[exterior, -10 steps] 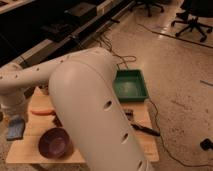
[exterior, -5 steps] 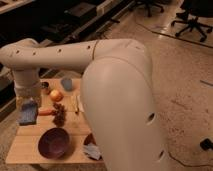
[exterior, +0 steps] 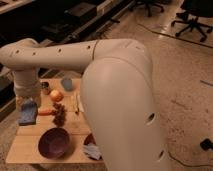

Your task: Place sponge in plastic cup

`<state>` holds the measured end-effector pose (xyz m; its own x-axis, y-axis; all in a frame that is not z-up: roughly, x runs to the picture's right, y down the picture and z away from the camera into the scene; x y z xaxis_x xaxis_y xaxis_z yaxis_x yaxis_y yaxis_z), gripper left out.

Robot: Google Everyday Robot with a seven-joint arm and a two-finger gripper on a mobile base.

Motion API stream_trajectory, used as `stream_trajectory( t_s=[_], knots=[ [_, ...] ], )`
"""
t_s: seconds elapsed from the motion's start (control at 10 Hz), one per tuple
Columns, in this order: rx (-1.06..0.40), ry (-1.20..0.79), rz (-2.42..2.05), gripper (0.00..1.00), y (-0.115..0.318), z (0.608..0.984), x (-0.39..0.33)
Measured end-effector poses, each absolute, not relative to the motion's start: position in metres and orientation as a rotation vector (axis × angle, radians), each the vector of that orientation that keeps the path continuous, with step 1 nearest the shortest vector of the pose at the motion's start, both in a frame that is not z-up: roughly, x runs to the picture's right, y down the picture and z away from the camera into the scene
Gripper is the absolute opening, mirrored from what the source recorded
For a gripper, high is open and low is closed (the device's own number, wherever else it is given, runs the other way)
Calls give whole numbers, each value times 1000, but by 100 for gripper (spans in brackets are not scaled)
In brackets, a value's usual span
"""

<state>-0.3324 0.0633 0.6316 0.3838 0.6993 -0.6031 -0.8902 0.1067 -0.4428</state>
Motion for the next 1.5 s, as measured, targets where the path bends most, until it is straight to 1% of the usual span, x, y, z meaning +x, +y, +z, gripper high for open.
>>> stream_trajectory(
  t_s=[0.4, 0.7, 0.9, 1.1, 1.2, 1.5],
  knots=[
    [-861, 271, 1193, 0, 64, 634, -331],
    [-862, 288, 1272, 0, 52, 650, -310],
    [-863, 318, 1369, 0, 31, 680, -268],
    [-863, 351, 1451, 0, 22, 704, -225],
    [-857, 378, 1523, 0, 20, 718, -184],
    [-830, 438, 1677, 0, 32, 727, -117]
  ],
)
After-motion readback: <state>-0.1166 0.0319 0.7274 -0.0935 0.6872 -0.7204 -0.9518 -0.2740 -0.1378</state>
